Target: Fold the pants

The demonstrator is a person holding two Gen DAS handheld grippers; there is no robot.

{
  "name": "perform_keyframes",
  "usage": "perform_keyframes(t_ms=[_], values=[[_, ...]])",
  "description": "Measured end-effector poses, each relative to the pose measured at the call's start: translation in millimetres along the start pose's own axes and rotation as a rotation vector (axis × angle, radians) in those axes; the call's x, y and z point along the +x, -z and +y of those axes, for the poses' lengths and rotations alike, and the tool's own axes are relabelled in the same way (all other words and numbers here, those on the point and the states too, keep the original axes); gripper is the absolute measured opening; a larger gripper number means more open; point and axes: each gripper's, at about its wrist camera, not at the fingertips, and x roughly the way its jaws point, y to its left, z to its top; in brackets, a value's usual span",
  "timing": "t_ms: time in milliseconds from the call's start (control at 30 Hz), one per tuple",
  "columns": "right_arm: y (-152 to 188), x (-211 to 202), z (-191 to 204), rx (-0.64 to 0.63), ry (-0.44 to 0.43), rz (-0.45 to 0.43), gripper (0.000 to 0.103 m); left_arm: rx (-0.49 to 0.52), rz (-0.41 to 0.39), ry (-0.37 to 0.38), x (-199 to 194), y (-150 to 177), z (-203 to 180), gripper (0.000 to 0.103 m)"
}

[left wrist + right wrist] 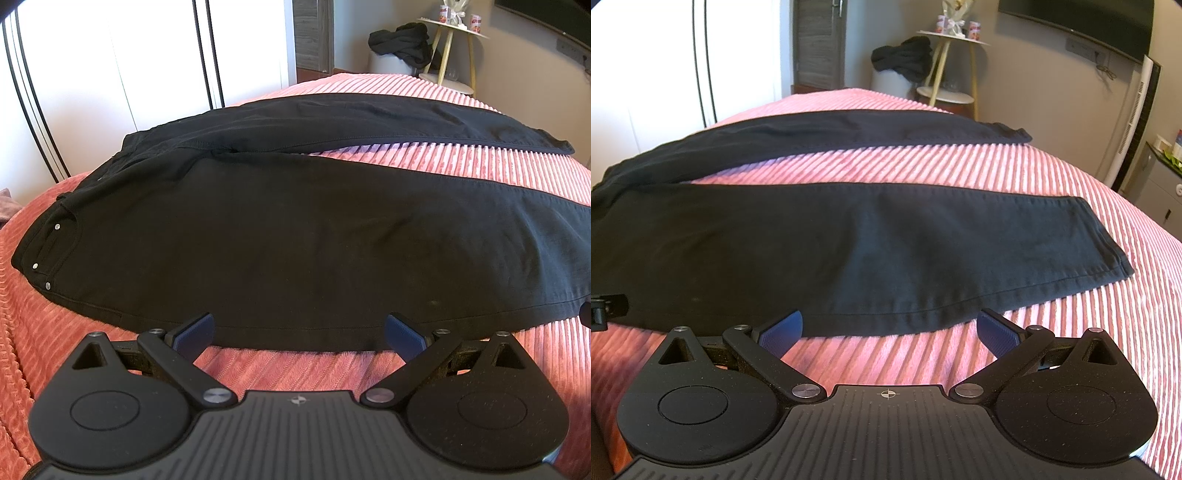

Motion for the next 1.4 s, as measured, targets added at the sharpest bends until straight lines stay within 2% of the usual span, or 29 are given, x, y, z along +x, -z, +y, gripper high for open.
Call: perform_keyframes(t_ms=[533,1033,1267,1400], values=[[1.3,1.0,-1.0,0.001,0.001,0.003,0.103,-0.002,-0.002,0.010,-0.4,0.7,0.7,0.099],[-3.2,6.9,-2.4,0.034,-0.019,0.043,0.103,-0.013,0.012,0.033,4.4,-3.1,4.7,0.099],[-20.4,34.5,-4.7,0.072,-0.071,0.114,0.103,-0.046,0.028,0.044,10.8,-7.8,9.7,0.099],[-41.3,67.3,-7.5,0.088,-0.047,0.116,0.103,-0.104,0.002,0.046,16.7,-25.5,20.4,0.099]])
